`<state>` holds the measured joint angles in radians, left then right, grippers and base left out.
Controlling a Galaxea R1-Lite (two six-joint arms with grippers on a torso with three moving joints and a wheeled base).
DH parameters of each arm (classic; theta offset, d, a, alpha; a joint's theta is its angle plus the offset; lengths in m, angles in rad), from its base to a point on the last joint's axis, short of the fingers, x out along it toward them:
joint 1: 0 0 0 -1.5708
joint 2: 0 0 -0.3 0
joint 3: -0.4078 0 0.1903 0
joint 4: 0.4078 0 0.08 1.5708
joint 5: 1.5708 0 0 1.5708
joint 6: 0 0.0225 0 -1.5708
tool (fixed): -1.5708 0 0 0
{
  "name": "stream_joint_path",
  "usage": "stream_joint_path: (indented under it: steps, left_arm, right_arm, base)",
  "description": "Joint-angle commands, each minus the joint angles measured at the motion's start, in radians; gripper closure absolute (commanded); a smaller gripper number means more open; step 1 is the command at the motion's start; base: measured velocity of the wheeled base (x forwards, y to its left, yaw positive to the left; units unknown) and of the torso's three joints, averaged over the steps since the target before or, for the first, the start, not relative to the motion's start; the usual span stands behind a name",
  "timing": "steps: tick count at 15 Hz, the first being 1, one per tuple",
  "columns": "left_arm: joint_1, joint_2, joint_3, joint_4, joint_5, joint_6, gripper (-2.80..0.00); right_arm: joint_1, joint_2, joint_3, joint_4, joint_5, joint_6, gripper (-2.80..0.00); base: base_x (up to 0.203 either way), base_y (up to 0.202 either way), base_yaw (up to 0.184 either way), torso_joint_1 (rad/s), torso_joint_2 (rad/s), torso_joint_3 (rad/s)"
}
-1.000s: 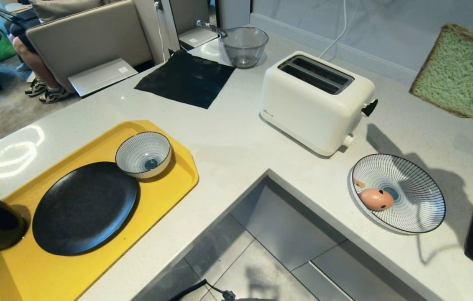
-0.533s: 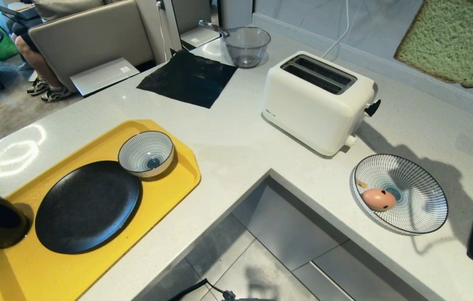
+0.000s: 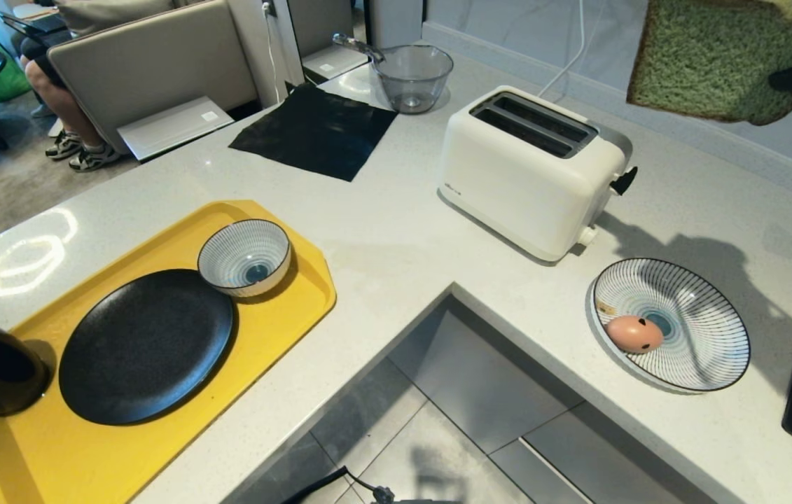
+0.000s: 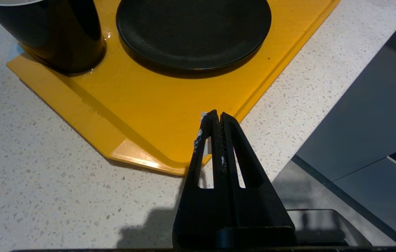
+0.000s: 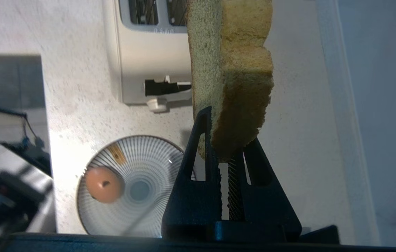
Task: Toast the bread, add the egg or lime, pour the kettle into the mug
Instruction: Put the bread slices in the toaster
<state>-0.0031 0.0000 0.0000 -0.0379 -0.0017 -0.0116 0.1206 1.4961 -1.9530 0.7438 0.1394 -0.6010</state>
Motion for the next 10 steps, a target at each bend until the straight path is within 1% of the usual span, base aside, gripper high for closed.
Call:
stream_joint_path:
  steps: [1, 3, 4, 5, 7, 10]
  left_arm:
    - [0.0, 0.0, 0.014, 0.0, 0.0, -0.001, 0.0]
    - [0.0, 0.0, 0.014, 0.0, 0.0, -0.001, 0.0]
    - [0.0, 0.0, 0.014, 0.0, 0.0, -0.001, 0.0]
    - [0.0, 0.0, 0.014, 0.0, 0.0, -0.001, 0.0]
    - [0.0, 0.0, 0.014, 0.0, 0.0, -0.001, 0.0]
    - [0.0, 0.0, 0.014, 0.0, 0.0, -0.001, 0.0]
  right_arm:
    - [0.001, 0.059, -0.027, 0.014, 0.021, -0.101, 0.0]
    - [0.001, 0.069, -0.027, 0.013, 0.056, -0.192, 0.0]
    - [0.019, 0.072, -0.03, 0.007, 0.068, -0.218, 0.0]
    - [0.033, 0.082, -0.033, -0.026, 0.07, -0.233, 0.0]
    - [0.041, 0.11, -0.032, -0.127, 0.066, -0.241, 0.0]
    - [0.04, 0.11, -0.032, -0.141, 0.065, -0.222, 0.0]
  base:
    - [0.0, 0.0, 0.0, 0.0, 0.0, 0.0]
    - [0.0, 0.0, 0.0, 0.0, 0.0, 0.0]
    - [0.0, 0.0, 0.0, 0.0, 0.0, 0.0]
    - [0.0, 0.0, 0.0, 0.0, 0.0, 0.0]
    - [0.0, 0.0, 0.0, 0.0, 0.0, 0.0]
    - [0.0, 0.0, 0.0, 0.0, 0.0, 0.0]
